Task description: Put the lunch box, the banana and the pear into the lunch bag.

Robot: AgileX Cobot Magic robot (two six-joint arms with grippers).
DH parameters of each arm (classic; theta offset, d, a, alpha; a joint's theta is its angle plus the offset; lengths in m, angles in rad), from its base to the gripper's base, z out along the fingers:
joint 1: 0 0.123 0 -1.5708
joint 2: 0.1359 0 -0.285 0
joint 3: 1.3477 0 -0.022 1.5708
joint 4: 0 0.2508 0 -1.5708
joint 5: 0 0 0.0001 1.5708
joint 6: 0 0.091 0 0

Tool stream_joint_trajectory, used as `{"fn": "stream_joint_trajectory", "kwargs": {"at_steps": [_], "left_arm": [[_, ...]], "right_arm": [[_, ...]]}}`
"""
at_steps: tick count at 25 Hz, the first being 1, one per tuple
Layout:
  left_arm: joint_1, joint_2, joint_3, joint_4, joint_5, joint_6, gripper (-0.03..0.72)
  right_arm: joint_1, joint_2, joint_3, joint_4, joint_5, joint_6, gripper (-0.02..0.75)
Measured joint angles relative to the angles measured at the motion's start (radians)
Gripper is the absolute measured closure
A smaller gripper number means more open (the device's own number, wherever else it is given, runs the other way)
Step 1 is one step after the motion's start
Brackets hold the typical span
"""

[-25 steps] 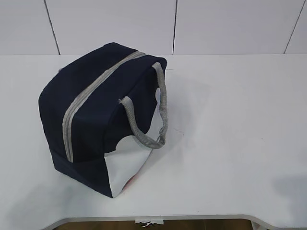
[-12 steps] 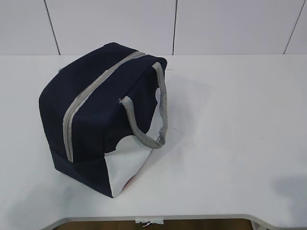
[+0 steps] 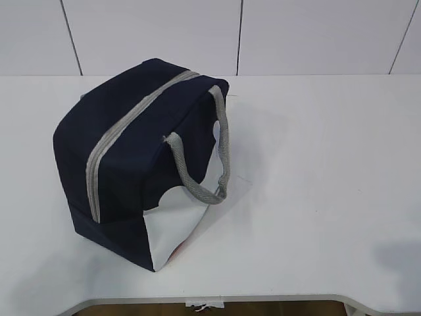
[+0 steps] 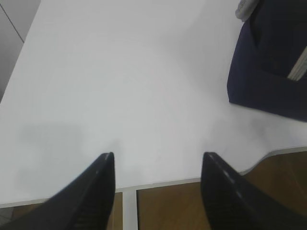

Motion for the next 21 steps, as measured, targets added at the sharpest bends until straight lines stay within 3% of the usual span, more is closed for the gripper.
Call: {"fn": "stream_joint_trajectory", "kwargs": {"at_steps": [6, 21], "left_arm": [[-0.043, 0.000, 0.000, 0.000, 0.000, 0.000, 0.255], [-0.048, 0.000, 0.000, 0.000, 0.000, 0.000, 0.255]], "right_arm": [[0.000, 0.000, 0.000, 0.000, 0.000, 0.000, 0.323], [0.000, 0.000, 0.000, 0.000, 0.000, 0.001, 0.323]]}}
